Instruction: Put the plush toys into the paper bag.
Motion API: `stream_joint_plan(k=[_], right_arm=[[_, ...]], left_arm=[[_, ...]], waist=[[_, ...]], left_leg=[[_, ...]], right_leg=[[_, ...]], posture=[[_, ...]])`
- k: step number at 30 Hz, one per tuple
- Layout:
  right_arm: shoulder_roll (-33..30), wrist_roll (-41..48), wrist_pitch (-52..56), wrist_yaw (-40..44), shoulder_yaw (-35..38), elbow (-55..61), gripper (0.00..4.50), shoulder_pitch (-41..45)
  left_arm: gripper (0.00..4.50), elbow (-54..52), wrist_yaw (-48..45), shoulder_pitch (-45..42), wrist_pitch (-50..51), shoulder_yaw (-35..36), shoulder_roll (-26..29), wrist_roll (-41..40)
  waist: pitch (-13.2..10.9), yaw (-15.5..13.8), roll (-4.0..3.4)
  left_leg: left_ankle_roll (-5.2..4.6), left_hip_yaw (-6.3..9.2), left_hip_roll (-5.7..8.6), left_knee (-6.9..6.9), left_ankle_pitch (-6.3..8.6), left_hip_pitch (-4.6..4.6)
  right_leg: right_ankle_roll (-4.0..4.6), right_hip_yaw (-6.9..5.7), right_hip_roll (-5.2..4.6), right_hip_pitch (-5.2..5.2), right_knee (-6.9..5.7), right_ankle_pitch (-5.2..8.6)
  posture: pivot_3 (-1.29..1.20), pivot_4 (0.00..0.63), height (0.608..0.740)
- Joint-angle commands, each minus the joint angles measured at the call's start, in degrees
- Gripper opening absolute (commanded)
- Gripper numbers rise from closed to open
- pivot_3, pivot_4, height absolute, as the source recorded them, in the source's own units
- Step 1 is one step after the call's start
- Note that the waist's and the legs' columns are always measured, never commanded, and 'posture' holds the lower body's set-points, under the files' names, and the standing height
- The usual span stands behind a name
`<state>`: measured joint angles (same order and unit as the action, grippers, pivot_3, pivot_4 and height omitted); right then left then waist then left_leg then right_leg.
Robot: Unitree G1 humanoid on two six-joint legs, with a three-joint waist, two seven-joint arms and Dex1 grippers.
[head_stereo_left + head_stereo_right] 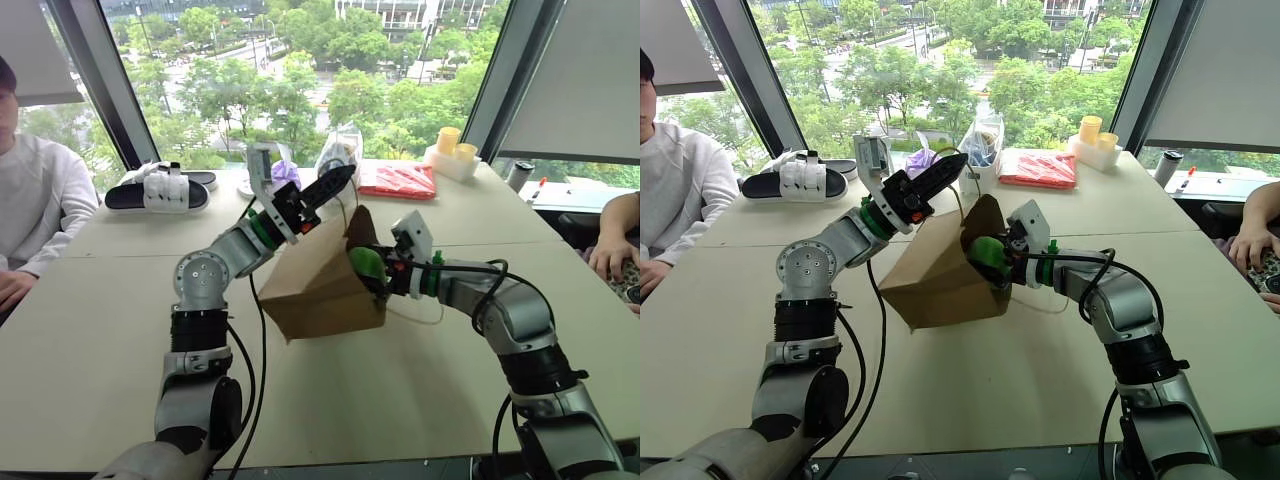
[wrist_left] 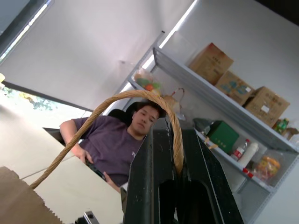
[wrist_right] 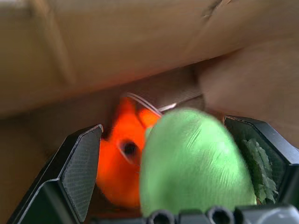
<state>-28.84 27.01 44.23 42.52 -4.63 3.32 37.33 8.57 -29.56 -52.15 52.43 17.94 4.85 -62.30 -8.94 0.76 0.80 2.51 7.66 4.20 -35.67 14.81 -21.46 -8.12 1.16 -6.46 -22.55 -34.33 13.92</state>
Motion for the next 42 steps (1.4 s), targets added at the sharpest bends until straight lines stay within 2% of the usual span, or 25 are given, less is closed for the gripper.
stream_joint_plan(k=[1, 12, 15, 18, 22, 24, 26, 29, 32, 37, 42], right_arm=[[0.77, 1.60, 1.30, 0.04, 0.93, 3.46, 4.48, -0.49], [2.17, 4.28, 3.63, -2.58, 5.06, 4.99, 4.48, -2.59], [1.74, 7.62, 5.37, -3.45, 9.28, 7.35, 4.48, -3.78], [0.60, 13.90, 9.06, -4.16, 15.96, 11.27, 4.48, -5.24], [-0.39, 28.17, 15.76, -11.61, 32.70, 15.58, 4.48, -8.27], [-1.25, 30.23, 17.66, -15.58, 38.97, 16.56, 4.48, -13.56], [-1.86, 30.00, 19.17, -18.47, 42.18, 18.33, 4.48, -21.34], [0.78, 32.84, 19.90, -21.63, 43.78, 20.49, 4.48, -29.17], [8.30, 37.82, 18.39, -25.85, 43.02, 21.47, 4.48, -33.86], [17.87, 39.71, 13.93, -30.78, 37.95, 18.91, 4.48, -32.31], [20.21, 37.32, 11.30, -31.88, 32.38, 16.35, 4.48, -32.12]], left_arm=[[0.00, -0.95, -0.28, -0.17, 0.34, 1.40, 1.32, -2.33], [0.00, -0.56, 0.60, 1.85, 0.82, 2.41, 2.46, -4.34], [0.00, -0.50, 0.63, 1.90, 0.64, 2.27, 2.64, -4.43], [0.00, -0.56, 0.71, 1.97, 0.54, 2.12, 2.70, -4.47], [0.00, -0.87, 0.61, 2.21, 0.68, 1.91, 2.76, -4.64], [0.00, -0.91, 0.52, 2.24, 0.82, 1.84, 2.81, -4.86], [0.00, -0.79, 0.40, 2.20, 0.99, 1.83, 2.87, -5.12], [0.00, -0.62, 0.06, 2.24, 1.18, 1.55, 3.03, -5.29], [0.00, -0.19, -0.23, 2.23, 1.25, 1.08, 2.88, -5.29], [0.00, 0.22, -0.68, 1.97, 1.34, 0.35, 2.60, -5.00], [0.00, 0.49, -0.79, 1.68, 1.28, 0.34, 2.63, -4.86]], waist=[[0.00, 0.05, 0.00], [0.00, -0.09, 0.00], [0.00, -0.08, 0.00], [0.00, -0.08, 0.00], [0.00, -0.39, 0.00], [0.01, -0.64, 0.01], [0.05, -1.35, 0.08], [0.05, -1.41, 0.06], [0.06, -0.87, 0.01], [0.07, 0.03, -0.01], [0.08, -0.18, 0.00]], left_leg=[[0.00, 0.00, 0.00, 0.00, 0.00, 0.00], [-0.03, 0.00, 0.01, 0.00, 0.02, 0.00], [-0.05, 0.01, 0.01, 0.00, 0.03, -0.01], [-0.11, 0.01, 0.01, 0.01, 0.07, 0.00], [-0.23, 0.12, 0.02, 0.02, 0.13, -0.03], [-0.24, 0.12, 0.02, 0.02, 0.14, -0.03], [-0.29, 0.12, 0.02, 0.03, 0.17, 0.00], [-0.29, 0.02, 0.01, 0.10, 0.17, 0.00], [-0.28, -0.07, -0.03, 0.08, 0.16, 0.09], [-0.26, -0.06, -0.04, 0.06, 0.14, 0.12], [-0.25, -0.01, -0.02, 0.06, 0.14, 0.09]], right_leg=[[0.00, 0.00, 0.00, 0.00, 0.00, 0.00], [0.00, 0.01, 0.00, 0.00, 0.00, 0.00], [0.00, 0.01, 0.00, 0.00, 0.00, 0.00], [0.00, 0.01, 0.00, 0.00, 0.00, 0.00], [0.01, -0.01, -0.01, 0.03, 0.04, 0.00], [0.01, 0.00, -0.02, 0.05, 0.07, 0.00], [0.01, -0.04, -0.02, 0.10, 0.08, 0.00], [0.02, 0.00, -0.02, 0.05, 0.07, 0.00], [0.02, 0.10, 0.00, 0.05, 0.01, 0.00], [0.05, 0.11, 0.03, 0.06, -0.02, -0.01], [0.05, 0.09, 0.04, 0.06, -0.02, -0.02]], posture=[[0.00, 0.150, 0.740], [0.00, 0.150, 0.740], [0.00, 0.150, 0.740], [0.00, 0.150, 0.740], [0.00, 0.150, 0.740], [0.00, 0.150, 0.740], [0.00, 0.150, 0.740], [0.00, 0.150, 0.740], [0.00, 0.150, 0.740], [0.00, 0.150, 0.740], [0.00, 0.150, 0.740]])
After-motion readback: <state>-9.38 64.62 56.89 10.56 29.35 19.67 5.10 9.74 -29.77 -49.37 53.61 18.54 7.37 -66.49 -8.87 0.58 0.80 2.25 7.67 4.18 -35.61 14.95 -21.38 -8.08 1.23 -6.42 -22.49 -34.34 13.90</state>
